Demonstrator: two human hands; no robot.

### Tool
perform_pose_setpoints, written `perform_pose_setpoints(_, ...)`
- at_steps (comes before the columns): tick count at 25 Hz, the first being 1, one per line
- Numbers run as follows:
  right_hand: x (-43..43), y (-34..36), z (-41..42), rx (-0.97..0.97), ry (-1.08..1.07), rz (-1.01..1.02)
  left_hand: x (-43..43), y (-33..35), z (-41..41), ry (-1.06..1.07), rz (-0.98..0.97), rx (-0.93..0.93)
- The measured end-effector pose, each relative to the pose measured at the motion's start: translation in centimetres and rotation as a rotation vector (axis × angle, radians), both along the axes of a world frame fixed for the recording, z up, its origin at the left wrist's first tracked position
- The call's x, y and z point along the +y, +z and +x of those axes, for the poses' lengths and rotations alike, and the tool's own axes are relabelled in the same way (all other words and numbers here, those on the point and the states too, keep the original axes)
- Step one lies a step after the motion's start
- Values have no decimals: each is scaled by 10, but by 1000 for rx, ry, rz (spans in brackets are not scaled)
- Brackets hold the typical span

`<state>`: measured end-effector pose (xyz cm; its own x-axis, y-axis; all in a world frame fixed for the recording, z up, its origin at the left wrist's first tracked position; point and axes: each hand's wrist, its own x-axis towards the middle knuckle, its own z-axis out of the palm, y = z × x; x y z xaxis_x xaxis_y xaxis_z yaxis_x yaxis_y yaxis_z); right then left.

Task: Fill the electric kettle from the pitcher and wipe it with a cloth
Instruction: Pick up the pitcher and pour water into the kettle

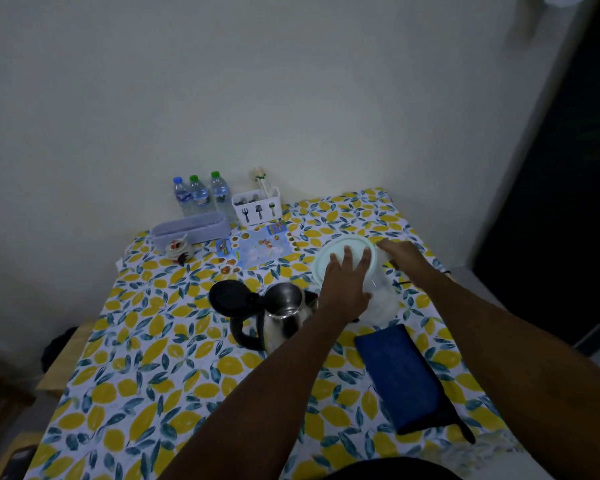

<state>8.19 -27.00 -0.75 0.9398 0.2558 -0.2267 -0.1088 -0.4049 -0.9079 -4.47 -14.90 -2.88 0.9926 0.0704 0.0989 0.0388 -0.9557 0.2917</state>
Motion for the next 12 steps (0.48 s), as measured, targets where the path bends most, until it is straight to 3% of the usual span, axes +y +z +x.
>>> perform_pose_setpoints(12,-127,-82,83,135,-378,207,-108,-43,118,-243,145,188)
